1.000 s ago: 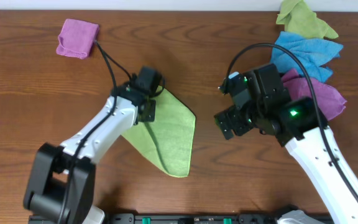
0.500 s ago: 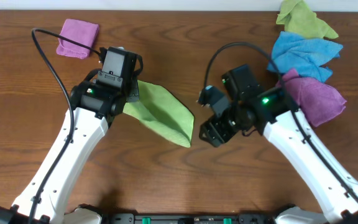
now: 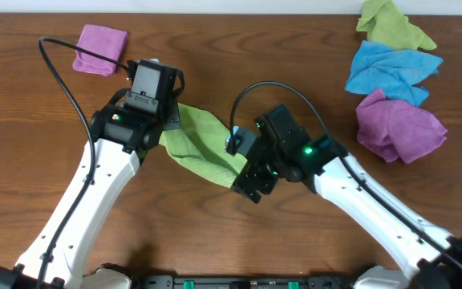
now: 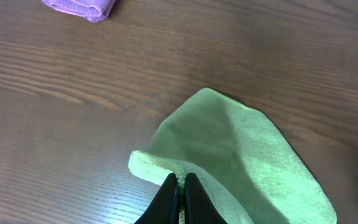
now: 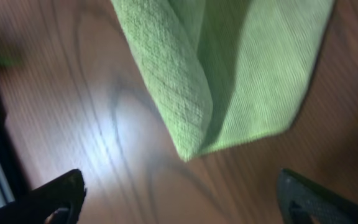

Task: Fold the cloth
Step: 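Lift the cloth with both grippers and shake it out above the table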

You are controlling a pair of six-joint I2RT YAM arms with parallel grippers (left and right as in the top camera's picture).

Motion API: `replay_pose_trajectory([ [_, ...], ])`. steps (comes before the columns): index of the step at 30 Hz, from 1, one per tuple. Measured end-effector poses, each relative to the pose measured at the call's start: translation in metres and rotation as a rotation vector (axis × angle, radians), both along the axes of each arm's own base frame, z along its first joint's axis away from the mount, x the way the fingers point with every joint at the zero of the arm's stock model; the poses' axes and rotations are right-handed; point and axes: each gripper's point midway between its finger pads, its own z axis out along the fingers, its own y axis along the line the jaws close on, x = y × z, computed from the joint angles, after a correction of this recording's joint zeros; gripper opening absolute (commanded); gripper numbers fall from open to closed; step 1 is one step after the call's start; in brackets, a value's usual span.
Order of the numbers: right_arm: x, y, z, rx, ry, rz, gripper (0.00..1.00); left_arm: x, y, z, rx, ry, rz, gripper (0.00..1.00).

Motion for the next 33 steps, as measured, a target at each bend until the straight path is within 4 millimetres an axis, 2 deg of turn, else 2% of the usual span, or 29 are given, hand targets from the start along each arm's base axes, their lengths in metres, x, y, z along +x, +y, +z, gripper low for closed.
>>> replay_pose_trajectory([
  [8,0.012,0.046,-0.036,0.151,0.021,0.087,0.99,0.002,-0.001,0.001,-0.013,-0.010,0.008,0.06],
  [9,0.011,0.049,-0.041,0.152,0.031,0.093,0.96,0.002,-0.002,0.001,-0.016,-0.011,0.009,0.06],
  [10,0.010,0.049,-0.048,0.145,0.048,0.093,0.79,0.002,-0.002,0.001,-0.019,-0.012,0.013,0.06],
  [11,0.009,0.050,-0.053,0.141,0.059,0.098,0.52,0.002,-0.002,0.002,-0.021,-0.013,0.015,0.06],
  [12,0.008,0.049,-0.057,0.135,0.069,0.098,0.35,0.003,-0.002,0.002,-0.023,-0.016,0.015,0.06],
  [13,0.007,0.049,-0.059,0.132,0.077,0.096,0.24,0.003,-0.002,0.002,-0.024,-0.018,0.016,0.06],
  [16,0.007,0.049,-0.060,0.133,0.089,0.083,0.02,0.005,-0.003,0.003,-0.030,-0.026,0.016,0.06],
  [19,0.007,0.044,-0.056,0.123,0.133,0.040,0.01,0.006,-0.004,0.004,-0.033,-0.032,0.016,0.05],
  [22,0.022,0.035,-0.026,0.132,0.109,-0.014,0.01,0.011,-0.005,0.008,-0.041,-0.055,0.016,0.06],
  [23,0.031,0.032,-0.006,0.140,0.077,-0.036,0.01,0.013,-0.006,0.009,-0.045,-0.065,0.016,0.06],
  [27,0.071,0.013,0.091,0.180,-0.164,-0.134,0.01,0.023,-0.010,0.021,-0.071,-0.121,0.011,0.06],
  [28,0.080,0.007,0.116,0.187,-0.236,-0.163,0.01,0.028,-0.013,0.031,-0.084,-0.149,0.004,0.06],
  [30,0.093,-0.004,0.152,0.196,-0.339,-0.214,0.01,0.036,-0.017,0.051,-0.106,-0.202,-0.003,0.06],
  [31,0.098,-0.012,0.169,0.197,-0.384,-0.242,0.01,0.040,-0.019,0.064,-0.121,-0.235,-0.007,0.06],
  [32,0.101,-0.019,0.176,0.188,-0.401,-0.265,0.01,0.043,-0.021,0.074,-0.138,-0.257,-0.020,0.06],
  [33,0.102,-0.023,0.175,0.174,-0.400,-0.279,0.01,0.044,-0.022,0.077,-0.144,-0.260,-0.030,0.06],
])
